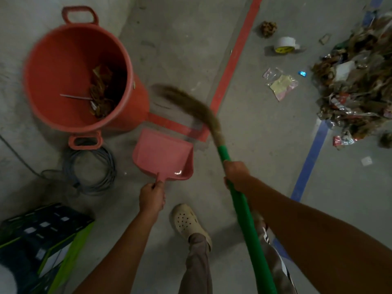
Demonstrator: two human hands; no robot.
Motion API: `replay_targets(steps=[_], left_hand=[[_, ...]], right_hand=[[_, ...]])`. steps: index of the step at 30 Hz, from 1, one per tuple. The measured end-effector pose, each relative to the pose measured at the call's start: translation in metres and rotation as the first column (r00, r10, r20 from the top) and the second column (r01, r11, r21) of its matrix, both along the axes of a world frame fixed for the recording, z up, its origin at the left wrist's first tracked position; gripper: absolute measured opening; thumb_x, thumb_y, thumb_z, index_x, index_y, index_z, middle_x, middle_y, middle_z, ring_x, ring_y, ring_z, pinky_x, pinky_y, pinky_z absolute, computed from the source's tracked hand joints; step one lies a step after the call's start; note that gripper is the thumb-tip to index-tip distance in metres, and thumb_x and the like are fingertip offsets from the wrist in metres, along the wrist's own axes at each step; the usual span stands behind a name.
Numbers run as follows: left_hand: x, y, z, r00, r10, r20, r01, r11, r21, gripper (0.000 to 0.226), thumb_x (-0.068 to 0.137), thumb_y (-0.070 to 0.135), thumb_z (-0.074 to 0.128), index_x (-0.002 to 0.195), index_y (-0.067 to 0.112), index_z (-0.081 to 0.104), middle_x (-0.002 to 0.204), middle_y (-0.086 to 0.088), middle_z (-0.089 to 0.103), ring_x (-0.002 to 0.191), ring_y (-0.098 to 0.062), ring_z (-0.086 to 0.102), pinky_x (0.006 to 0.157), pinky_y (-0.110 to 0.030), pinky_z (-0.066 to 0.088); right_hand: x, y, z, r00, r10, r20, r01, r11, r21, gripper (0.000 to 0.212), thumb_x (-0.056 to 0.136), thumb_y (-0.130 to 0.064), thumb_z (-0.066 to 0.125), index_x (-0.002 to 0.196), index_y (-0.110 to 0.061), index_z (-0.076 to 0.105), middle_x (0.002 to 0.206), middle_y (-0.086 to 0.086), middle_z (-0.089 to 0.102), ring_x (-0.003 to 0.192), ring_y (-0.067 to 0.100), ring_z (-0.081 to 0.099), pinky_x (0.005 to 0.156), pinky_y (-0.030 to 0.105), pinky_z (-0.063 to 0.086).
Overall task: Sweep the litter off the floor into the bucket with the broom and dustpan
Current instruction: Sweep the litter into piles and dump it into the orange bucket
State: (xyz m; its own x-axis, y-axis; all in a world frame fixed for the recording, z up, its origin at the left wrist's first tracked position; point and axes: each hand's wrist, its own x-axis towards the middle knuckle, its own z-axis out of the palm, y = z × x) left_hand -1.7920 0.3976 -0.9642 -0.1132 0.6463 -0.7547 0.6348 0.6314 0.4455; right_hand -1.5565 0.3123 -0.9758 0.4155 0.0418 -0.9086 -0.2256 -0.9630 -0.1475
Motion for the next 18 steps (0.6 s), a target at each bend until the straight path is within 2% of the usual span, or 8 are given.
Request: replay_targets(steps=[2, 3, 8, 12, 18], left_hand=[[0.011, 0.003, 0.001, 0.998, -0.058, -0.007, 0.058, 0.998, 0.003, 0.053, 0.098, 0.053, 0.056, 0.069, 0.01, 0.053, 0.056, -0.008, 0.052, 0.036, -0.014, 0.04, 0.033, -0.018, 0.027], [0.017, 0.004, 0.003, 0.997, -0.083, -0.003, 0.083, 0.997, 0.002, 0.055, 0.097, 0.057, 0.055, 0.068, 0.01, 0.053, 0.056, -0.008, 0.052, 0.034, -0.012, 0.039, 0.033, -0.017, 0.026], [0.068, 0.002, 0.018, 0.984, -0.177, 0.019, 0.176, 0.984, 0.024, 0.059, 0.096, 0.061, 0.054, 0.069, 0.008, 0.054, 0.052, -0.007, 0.051, 0.031, -0.012, 0.038, 0.032, -0.018, 0.026], [0.12, -0.001, 0.04, 0.972, -0.228, 0.054, 0.226, 0.973, 0.041, 0.057, 0.096, 0.059, 0.055, 0.069, 0.009, 0.055, 0.051, -0.006, 0.051, 0.033, -0.013, 0.039, 0.035, -0.017, 0.027], [0.196, -0.001, 0.094, 0.943, -0.327, 0.061, 0.322, 0.943, 0.077, 0.056, 0.096, 0.057, 0.058, 0.065, 0.011, 0.052, 0.049, -0.006, 0.05, 0.033, -0.015, 0.038, 0.039, -0.018, 0.028]], right_hand=[[0.029, -0.021, -0.002, 0.992, -0.102, 0.071, 0.104, 0.994, -0.023, 0.044, 0.103, -0.043, 0.046, 0.087, -0.004, 0.059, 0.075, 0.012, 0.065, 0.066, 0.029, 0.064, 0.074, 0.042, 0.061], [0.043, -0.034, 0.0, 0.983, -0.155, 0.1, 0.159, 0.987, -0.03, 0.043, 0.103, -0.043, 0.046, 0.091, -0.004, 0.059, 0.079, 0.012, 0.065, 0.067, 0.028, 0.064, 0.074, 0.042, 0.061], [0.101, -0.091, 0.04, 0.88, -0.42, 0.221, 0.419, 0.906, 0.057, 0.037, 0.103, -0.041, 0.044, 0.088, -0.009, 0.055, 0.075, 0.01, 0.061, 0.061, 0.023, 0.059, 0.056, 0.034, 0.051], [0.125, -0.123, 0.076, 0.848, -0.486, 0.21, 0.458, 0.873, 0.169, 0.032, 0.103, -0.039, 0.046, 0.095, -0.01, 0.057, 0.076, 0.01, 0.06, 0.06, 0.021, 0.058, 0.052, 0.033, 0.05], [0.149, -0.153, 0.133, 0.898, -0.412, 0.153, 0.366, 0.894, 0.256, 0.034, 0.104, -0.038, 0.049, 0.097, -0.007, 0.061, 0.079, 0.011, 0.065, 0.061, 0.021, 0.061, 0.053, 0.033, 0.055]])
